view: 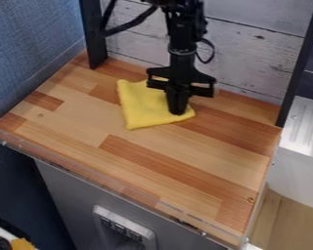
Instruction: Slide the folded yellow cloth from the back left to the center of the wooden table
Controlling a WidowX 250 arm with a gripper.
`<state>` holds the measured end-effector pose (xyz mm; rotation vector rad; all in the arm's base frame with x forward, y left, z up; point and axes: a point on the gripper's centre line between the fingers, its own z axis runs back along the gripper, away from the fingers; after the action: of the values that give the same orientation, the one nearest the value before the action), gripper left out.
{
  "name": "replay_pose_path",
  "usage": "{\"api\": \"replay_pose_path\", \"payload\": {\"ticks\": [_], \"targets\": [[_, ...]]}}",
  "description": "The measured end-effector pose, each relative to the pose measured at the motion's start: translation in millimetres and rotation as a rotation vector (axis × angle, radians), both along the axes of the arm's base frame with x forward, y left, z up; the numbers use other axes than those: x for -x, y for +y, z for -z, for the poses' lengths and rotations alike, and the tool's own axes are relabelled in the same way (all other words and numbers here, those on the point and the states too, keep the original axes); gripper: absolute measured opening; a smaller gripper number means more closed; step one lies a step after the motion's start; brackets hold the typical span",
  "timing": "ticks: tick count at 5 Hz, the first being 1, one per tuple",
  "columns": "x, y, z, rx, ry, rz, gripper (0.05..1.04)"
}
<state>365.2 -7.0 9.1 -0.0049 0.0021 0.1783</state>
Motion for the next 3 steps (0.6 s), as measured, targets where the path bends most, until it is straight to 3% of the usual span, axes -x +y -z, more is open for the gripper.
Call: {"api": "replay_pose_path", "payload": {"ticks": [3], "targets": [[3.8,-39.3,0.3,-0.005,0.004,0.129,0.098]]}}
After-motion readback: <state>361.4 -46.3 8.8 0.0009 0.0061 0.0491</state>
